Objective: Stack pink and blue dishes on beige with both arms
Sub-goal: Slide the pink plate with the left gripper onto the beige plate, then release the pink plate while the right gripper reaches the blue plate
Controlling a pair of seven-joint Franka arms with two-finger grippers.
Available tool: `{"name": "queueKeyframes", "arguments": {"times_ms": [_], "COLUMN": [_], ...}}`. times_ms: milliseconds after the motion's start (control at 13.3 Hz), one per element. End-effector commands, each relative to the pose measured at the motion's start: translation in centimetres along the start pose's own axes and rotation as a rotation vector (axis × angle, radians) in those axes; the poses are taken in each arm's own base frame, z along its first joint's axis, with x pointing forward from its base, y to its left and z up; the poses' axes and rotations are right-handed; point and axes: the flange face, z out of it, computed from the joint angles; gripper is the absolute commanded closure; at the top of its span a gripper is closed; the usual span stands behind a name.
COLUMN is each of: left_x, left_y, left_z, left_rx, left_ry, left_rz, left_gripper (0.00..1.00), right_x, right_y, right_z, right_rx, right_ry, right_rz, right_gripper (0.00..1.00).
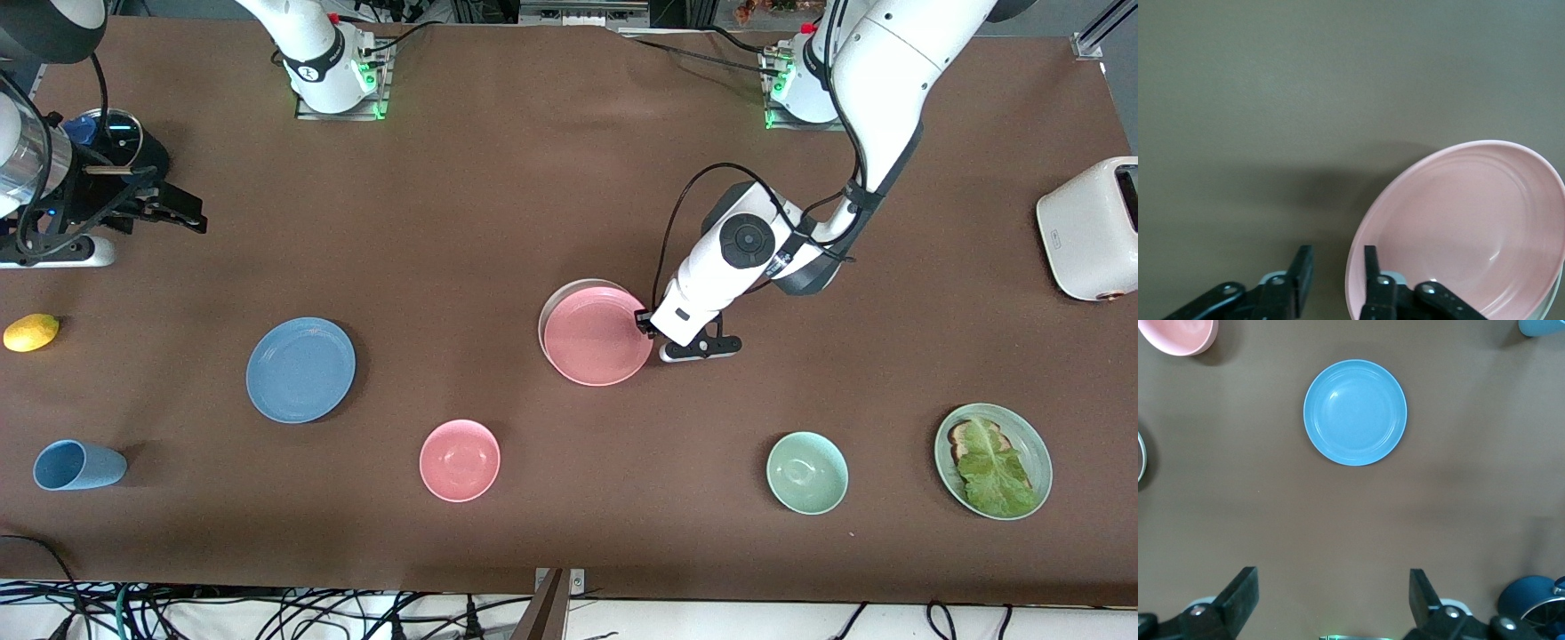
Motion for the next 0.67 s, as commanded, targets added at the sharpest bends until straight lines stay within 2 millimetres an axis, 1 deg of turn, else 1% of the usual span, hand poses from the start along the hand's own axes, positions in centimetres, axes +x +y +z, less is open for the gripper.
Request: {"name": "queueKeyframes", "arguments": {"times_ms": [0,75,225,300,375,450,599], "left_x": [1.4,2.2,3.9,4.8,5.4,6.2,7.3], "left_y": [-0.3,-1.2,-3.6,-5.2,-6.6,-8.2,-11.1], "left_z": [-1.9,-2.5,-3.8,-4.0,-4.8,-5.4,-6.3], "left_rx": [0.055,0.065,0.068,0.083,0.096,0.109,0.127], "left_ry": [-0.001,-0.001,0.007,-0.008,-0.018,-0.029,-0.054], "left_rz": [0.001,0.003,0.043,0.053,0.073,0.088,0.116], "left_gripper": [0.0,0.0,0.0,0.0,0.0,0.0,0.0], "right_x": [0.3,0.5,1.5,2.1,2.8,3.3,3.9], "right_y": [-0.4,-0.2,0.1,0.2,0.3,0.5,1.2], "right_z": [0.2,0.2,1.3,1.8,2.3,2.3,2.1], "right_rx": [0.0,-0.004,0.0,0.002,0.002,0.001,0.004], "right_ry": [0.001,0.007,-0.01,-0.016,-0.02,-0.01,0.018], "right_rz": [-0.006,-0.003,-0.005,-0.001,0.005,0.011,0.03], "right_gripper": [0.0,0.0,0.0,0.0,0.0,0.0,0.0]}}
